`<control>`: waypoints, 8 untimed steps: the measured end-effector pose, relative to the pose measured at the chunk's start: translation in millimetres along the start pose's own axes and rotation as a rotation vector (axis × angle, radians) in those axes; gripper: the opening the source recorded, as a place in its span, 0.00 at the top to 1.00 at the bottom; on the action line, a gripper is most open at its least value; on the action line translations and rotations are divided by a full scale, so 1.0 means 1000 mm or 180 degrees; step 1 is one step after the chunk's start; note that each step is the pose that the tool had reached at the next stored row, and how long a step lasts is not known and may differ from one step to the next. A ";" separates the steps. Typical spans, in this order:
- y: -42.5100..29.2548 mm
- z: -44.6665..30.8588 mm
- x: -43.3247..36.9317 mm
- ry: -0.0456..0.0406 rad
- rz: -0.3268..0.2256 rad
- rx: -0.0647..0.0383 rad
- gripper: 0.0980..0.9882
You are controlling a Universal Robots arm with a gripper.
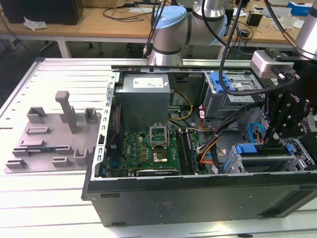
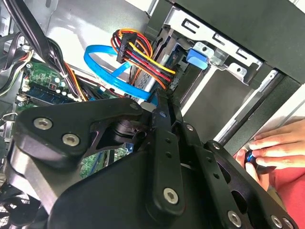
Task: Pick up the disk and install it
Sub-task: 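Insert the second disk wire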
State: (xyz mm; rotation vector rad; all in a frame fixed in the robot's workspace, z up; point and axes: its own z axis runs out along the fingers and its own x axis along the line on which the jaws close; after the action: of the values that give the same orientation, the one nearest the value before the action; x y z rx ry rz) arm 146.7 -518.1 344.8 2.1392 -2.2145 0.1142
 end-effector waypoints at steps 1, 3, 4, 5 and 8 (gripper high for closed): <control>0.0000 0.0004 -0.0001 0.0000 0.0000 0.0000 0.93; 0.0000 0.0011 -0.0001 0.0001 0.0000 0.0000 0.93; 0.0000 0.0018 -0.0002 0.0000 0.0000 0.0000 0.93; 0.0000 0.0022 -0.0002 0.0000 0.0000 0.0000 0.93; 0.0000 0.0037 -0.0004 0.0000 -0.0001 0.0000 0.93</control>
State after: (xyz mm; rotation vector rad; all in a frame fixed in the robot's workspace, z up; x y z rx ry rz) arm 146.7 -518.1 341.1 2.1393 -2.2142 0.1144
